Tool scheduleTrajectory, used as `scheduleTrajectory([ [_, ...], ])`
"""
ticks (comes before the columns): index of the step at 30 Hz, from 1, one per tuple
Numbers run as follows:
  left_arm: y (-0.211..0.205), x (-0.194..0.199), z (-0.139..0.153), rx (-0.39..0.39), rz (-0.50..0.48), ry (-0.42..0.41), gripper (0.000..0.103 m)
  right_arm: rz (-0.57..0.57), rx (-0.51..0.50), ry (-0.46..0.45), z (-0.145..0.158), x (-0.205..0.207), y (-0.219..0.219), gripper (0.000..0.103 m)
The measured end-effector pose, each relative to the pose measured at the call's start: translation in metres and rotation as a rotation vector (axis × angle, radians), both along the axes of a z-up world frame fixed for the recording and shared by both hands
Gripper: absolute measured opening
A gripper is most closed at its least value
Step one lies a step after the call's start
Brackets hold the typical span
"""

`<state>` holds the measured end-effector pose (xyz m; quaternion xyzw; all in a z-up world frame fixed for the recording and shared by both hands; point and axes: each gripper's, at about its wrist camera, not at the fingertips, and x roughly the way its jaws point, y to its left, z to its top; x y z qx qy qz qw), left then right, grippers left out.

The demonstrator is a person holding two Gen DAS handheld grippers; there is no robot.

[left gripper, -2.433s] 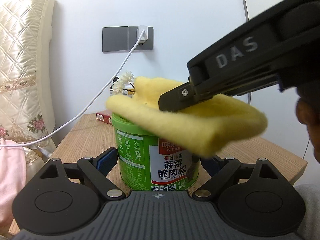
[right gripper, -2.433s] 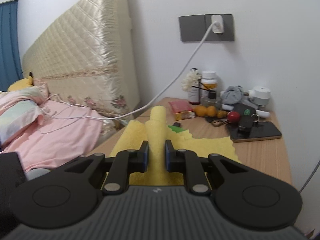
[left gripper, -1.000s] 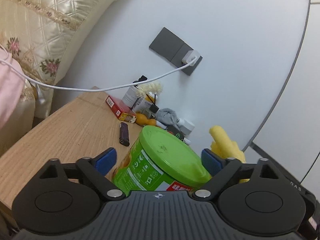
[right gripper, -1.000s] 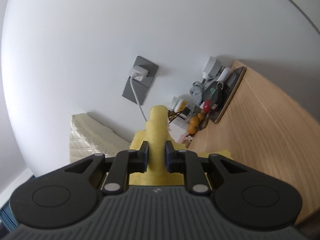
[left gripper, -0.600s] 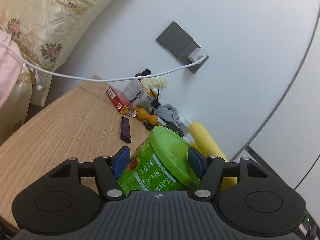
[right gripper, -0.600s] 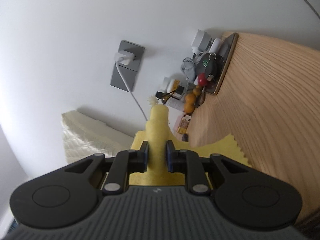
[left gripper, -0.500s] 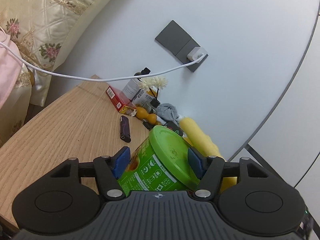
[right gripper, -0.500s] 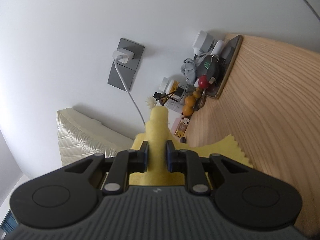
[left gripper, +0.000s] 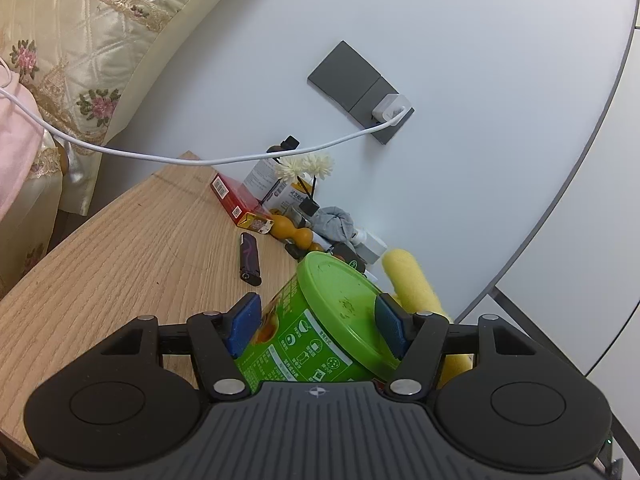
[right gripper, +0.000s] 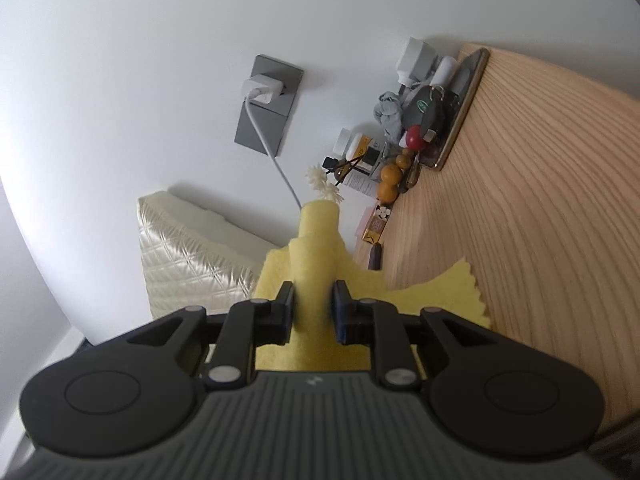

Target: Clean container

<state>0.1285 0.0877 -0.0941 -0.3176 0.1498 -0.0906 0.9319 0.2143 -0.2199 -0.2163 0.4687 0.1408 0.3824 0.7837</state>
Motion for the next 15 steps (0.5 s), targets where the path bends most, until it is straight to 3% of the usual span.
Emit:
scheduleTrajectory([
  [9, 0.001, -0.004, -0.001, 0.003, -0.01, -0.021, 0.067, -0.04, -0.041, -0.045, 0.011, 0.031, 0.013, 0.021],
  [15, -0.009, -0.027, 0.006, 0.081, -0.016, -0.078, 0.065, -0.04, -0.04, -0.057, 0.01, 0.035, 0.013, 0.021],
])
